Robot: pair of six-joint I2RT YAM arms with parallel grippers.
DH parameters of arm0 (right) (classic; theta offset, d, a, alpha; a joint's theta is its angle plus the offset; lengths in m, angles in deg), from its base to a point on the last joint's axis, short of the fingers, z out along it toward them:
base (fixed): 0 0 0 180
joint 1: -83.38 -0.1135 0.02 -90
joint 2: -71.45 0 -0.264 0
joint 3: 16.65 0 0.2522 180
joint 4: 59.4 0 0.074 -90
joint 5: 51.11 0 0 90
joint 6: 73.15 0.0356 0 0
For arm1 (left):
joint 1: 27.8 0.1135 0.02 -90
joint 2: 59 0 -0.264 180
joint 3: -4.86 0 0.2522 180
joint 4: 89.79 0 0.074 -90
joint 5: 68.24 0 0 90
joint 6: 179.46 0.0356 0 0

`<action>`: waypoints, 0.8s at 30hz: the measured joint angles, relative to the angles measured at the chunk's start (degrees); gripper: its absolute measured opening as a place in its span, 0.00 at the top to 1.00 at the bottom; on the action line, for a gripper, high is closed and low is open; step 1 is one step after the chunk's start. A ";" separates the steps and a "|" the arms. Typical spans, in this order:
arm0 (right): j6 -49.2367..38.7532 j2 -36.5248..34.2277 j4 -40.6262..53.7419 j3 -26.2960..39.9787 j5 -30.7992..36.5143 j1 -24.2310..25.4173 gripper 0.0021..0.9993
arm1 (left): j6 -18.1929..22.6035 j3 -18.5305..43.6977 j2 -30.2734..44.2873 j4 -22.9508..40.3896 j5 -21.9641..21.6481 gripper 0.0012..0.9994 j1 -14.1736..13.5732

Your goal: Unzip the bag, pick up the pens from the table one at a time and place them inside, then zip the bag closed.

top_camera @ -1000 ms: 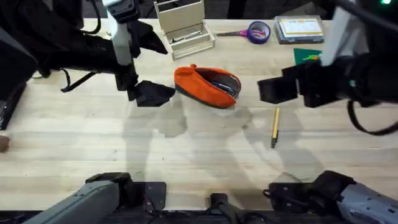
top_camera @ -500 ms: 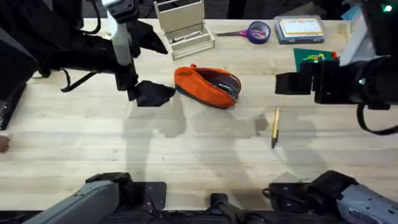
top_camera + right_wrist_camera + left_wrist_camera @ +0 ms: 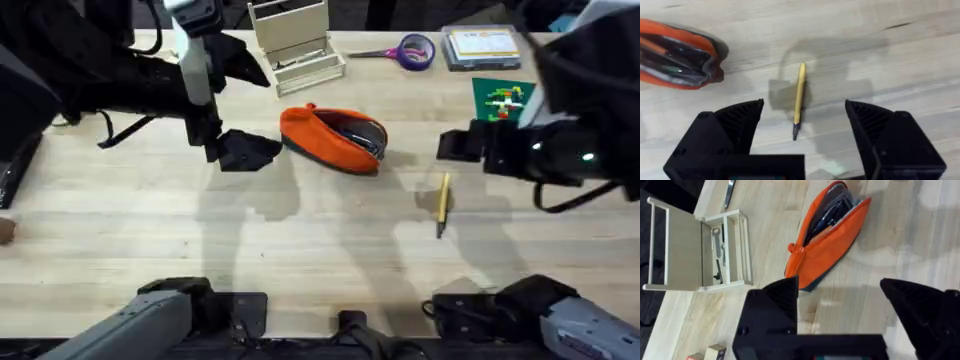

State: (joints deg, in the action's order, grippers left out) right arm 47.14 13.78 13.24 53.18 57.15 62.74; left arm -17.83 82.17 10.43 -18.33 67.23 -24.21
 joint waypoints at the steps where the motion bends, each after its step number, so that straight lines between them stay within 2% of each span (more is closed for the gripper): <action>1: 0.44 0.00 -0.98 -1.29 -0.14 0.00 0.00 | 0.00 0.00 0.00 0.00 0.00 0.01 0.00; 8: 2.48 -0.59 -7.25 -7.09 -0.36 0.00 0.00 | 0.00 0.00 0.00 0.00 0.00 0.01 0.00; 24: 4.52 -14.32 -10.99 -7.62 -0.38 0.09 0.00 | -0.01 0.00 0.00 0.01 0.00 0.01 0.00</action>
State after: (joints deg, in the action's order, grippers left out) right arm 51.67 -0.53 2.24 45.56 56.77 62.83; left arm -17.84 82.17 10.43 -18.32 67.23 -24.21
